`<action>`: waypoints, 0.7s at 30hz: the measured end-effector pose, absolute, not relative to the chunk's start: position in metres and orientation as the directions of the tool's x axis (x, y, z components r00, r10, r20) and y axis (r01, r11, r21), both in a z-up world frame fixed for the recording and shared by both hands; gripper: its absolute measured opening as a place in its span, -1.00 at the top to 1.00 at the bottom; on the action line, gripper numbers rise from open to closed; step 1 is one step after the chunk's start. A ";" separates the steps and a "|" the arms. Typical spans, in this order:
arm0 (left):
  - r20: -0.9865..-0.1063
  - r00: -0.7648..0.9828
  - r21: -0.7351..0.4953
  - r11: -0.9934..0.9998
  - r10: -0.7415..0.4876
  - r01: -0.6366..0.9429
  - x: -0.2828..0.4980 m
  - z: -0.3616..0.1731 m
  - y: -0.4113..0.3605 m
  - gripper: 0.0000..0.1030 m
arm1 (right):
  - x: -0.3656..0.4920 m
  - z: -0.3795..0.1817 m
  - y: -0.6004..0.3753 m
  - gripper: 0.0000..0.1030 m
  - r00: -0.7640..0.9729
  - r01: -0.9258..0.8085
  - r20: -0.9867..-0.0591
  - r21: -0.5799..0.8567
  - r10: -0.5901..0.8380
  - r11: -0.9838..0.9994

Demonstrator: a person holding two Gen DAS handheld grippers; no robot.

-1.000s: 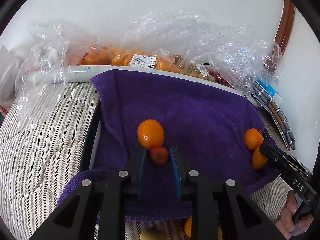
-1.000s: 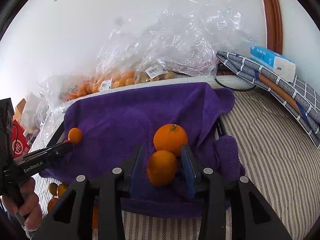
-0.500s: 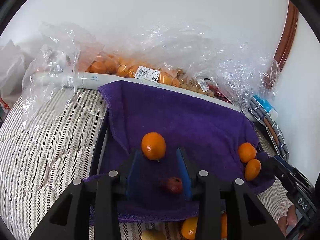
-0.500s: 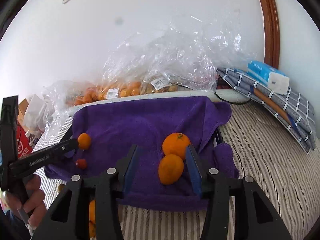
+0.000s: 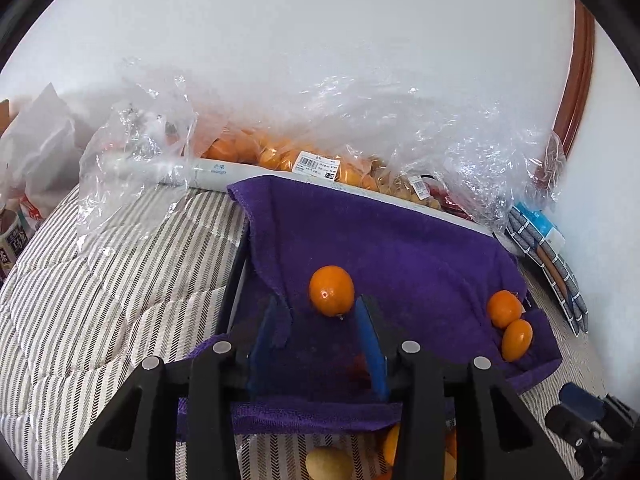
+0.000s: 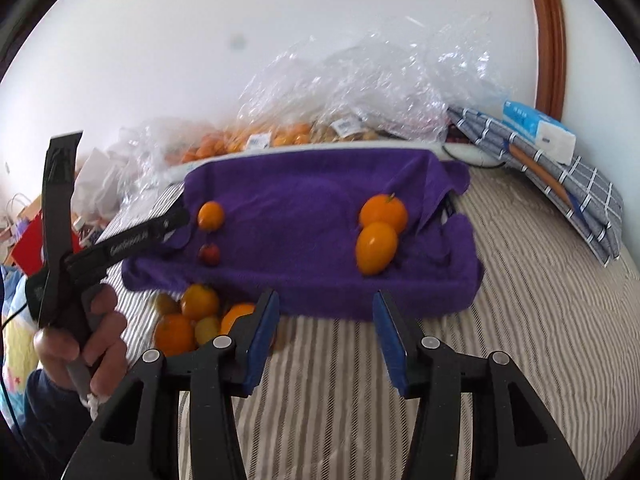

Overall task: Organize fruits
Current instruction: 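Withdraw both open grippers from the towel toward the loose fruit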

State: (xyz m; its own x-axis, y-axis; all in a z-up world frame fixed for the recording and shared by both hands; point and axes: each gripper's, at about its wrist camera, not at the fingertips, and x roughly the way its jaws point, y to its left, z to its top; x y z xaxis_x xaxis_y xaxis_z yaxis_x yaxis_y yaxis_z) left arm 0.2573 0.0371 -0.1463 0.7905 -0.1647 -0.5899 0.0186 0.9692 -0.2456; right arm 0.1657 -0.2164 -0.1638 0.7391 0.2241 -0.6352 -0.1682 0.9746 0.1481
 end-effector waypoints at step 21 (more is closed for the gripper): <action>-0.613 0.763 -0.318 0.948 -0.206 0.000 0.194 -0.155 0.085 0.17 | 0.184 -0.196 -0.167 0.15 0.632 -0.282 -0.694 0.208 0.345 0.937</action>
